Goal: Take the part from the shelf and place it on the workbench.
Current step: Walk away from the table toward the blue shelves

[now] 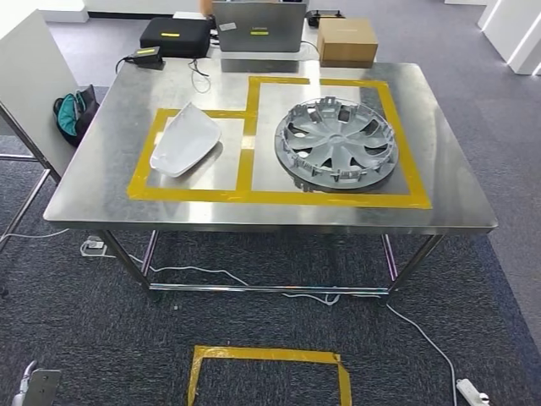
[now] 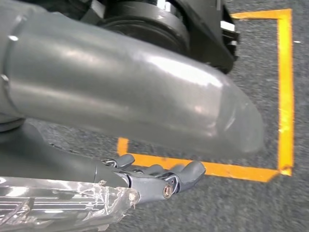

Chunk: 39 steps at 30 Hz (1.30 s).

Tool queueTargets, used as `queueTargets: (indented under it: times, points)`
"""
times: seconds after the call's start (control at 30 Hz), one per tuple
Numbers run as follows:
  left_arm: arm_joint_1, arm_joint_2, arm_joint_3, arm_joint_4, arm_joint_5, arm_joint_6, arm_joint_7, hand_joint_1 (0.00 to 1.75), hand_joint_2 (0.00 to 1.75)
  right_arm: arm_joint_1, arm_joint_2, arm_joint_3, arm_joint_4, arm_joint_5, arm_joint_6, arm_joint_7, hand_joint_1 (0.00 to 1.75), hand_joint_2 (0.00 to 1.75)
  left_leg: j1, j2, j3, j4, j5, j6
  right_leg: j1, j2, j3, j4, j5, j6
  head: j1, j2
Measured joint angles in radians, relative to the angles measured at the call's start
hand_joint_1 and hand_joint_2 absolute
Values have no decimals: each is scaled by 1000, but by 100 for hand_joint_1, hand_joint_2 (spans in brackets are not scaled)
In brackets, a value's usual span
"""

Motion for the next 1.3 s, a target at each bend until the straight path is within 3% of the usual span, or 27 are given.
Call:
queueTargets:
  times: [0.07,0.1,0.23,0.27,0.3,0.37,0.4,0.43,0.5,0.53,0.57,0.63,0.67,0.7,0.73,0.77,0.83,0.9,0.93,1.0,1.03,1.1,1.17,1.2,1.23,1.27,1.3]
  points:
    - [-7,0,10,17,-24,4,8,0,0,2,0,0,0,2,0,0,0,0,-3,1,-21,1,19,10,0,1,-27,93,-94,4,3,0]
    - [-9,0,14,22,-33,6,11,0,0,2,0,0,0,2,0,0,0,0,-4,1,-28,1,24,11,0,1,-34,125,-120,5,4,0]
    - [-12,0,19,34,-44,8,14,0,0,1,0,0,0,2,0,0,0,0,-5,1,-37,1,31,11,0,1,-42,168,-144,6,3,0]
    - [-21,4,35,73,-70,16,9,0,0,1,0,1,-1,4,2,1,0,0,-8,0,-57,2,47,10,1,1,-8,164,-125,1,3,0]
    - [-32,9,54,123,-101,26,3,0,0,-1,0,1,-1,6,3,2,0,0,-11,0,-78,3,66,9,4,3,45,134,-106,-6,3,0]
    - [-58,22,99,237,-162,47,-15,0,0,-6,0,1,-4,11,9,4,0,0,-19,-3,-118,6,106,0,11,9,190,-9,-78,-22,3,0]
    - [-66,27,114,271,-174,51,-20,0,0,-10,0,0,-4,16,11,4,0,0,-20,-3,-123,6,117,-5,14,12,225,-68,-89,-26,4,0]
    - [-73,33,127,302,-184,55,-23,0,0,-13,0,0,-5,20,14,3,0,0,-20,-4,-126,5,127,-11,16,12,239,-100,-99,-28,5,0]
    - [-83,47,155,365,-200,64,-24,0,0,-15,0,-3,-5,33,19,1,0,0,-17,-5,-133,4,138,-23,17,7,225,-109,-88,-38,9,0]
    - [-86,53,170,397,-206,67,-23,0,0,-15,0,-5,-5,39,21,-1,0,0,-15,-6,-140,14,120,-29,15,3,215,-110,-77,-46,8,0]
    - [-89,60,186,430,-209,68,-20,0,0,-16,0,-7,-5,47,24,-5,0,0,-14,-7,-150,42,82,-34,13,-1,202,-112,-64,-53,6,0]
    - [-98,69,223,493,-210,59,-12,0,0,-20,0,-13,-3,68,32,-18,0,0,-10,-6,-179,151,-30,-45,11,-9,171,-111,-37,-60,-1,0]
    - [-105,74,243,522,-208,49,-7,0,0,-22,0,-17,-1,81,36,-26,0,0,-8,-6,-190,217,-70,-50,10,-16,155,-109,-25,-60,-3,0]
    - [-112,77,264,547,-206,37,-3,0,0,-26,0,-22,2,94,41,-35,0,0,-5,-6,-194,267,-84,-55,10,-24,139,-106,-13,-58,-2,0]
    - [-118,80,285,569,-204,26,2,0,0,-31,0,-28,6,109,44,-43,0,0,-3,-5,-187,292,-72,-59,9,-33,122,-101,-2,-56,-2,0]
    - [-124,82,304,588,-204,18,5,0,0,-37,0,-34,10,122,47,-50,0,0,1,-3,-164,283,-42,-64,7,-42,105,-94,7,-51,-2,0]
    - [-134,83,333,619,-204,10,8,0,0,-48,0,-47,17,143,51,-61,0,0,8,25,-71,173,4,-75,3,-61,72,-73,20,-39,-4,0]
    - [-147,84,350,640,-204,6,11,0,0,-53,0,-58,22,152,52,-66,0,0,8,57,9,48,-7,-69,4,-84,48,-50,29,-24,-6,0]
    - [-151,84,356,648,-204,6,12,0,0,-55,0,-62,24,154,53,-67,0,0,6,61,23,17,-17,-58,5,-95,43,-44,35,-18,-7,0]
    - [-151,85,370,662,-205,6,13,0,0,-60,0,-66,26,155,53,-69,0,0,1,47,7,10,-14,-31,0,-107,40,-43,45,-6,-6,0]
    - [-149,86,376,667,-205,6,14,0,0,-62,0,-68,28,155,53,-69,0,0,0,39,-3,11,-5,-20,-3,-92,35,-36,31,0,-6,0]
    - [-150,89,384,675,-205,7,14,0,0,-61,1,-74,31,156,53,-70,0,0,-1,22,-30,10,18,-1,-7,-38,14,31,-51,9,-3,0]
    - [-154,90,388,680,-204,7,14,0,0,-60,1,-78,34,156,54,-70,0,0,-7,0,-61,11,44,8,-2,-4,-15,159,-151,7,0,0]
    - [-154,90,390,683,-205,7,14,0,0,-61,1,-80,35,156,54,-70,0,0,-10,-12,-78,11,57,10,2,1,-20,212,-174,2,1,0]
    - [-154,90,391,686,-205,7,14,0,0,-63,1,-81,36,156,54,-70,0,0,-14,-23,-93,12,70,11,6,3,-11,237,-173,-5,1,0]
    - [-154,91,392,688,-205,7,14,0,0,-65,1,-82,37,157,54,-71,0,0,-17,-34,-109,12,83,11,11,6,14,228,-152,-14,0,0]
    - [-154,91,394,691,-205,5,14,0,0,-67,1,-83,38,161,54,-73,0,0,-19,-47,-123,13,96,10,17,14,57,182,-122,-25,0,0]
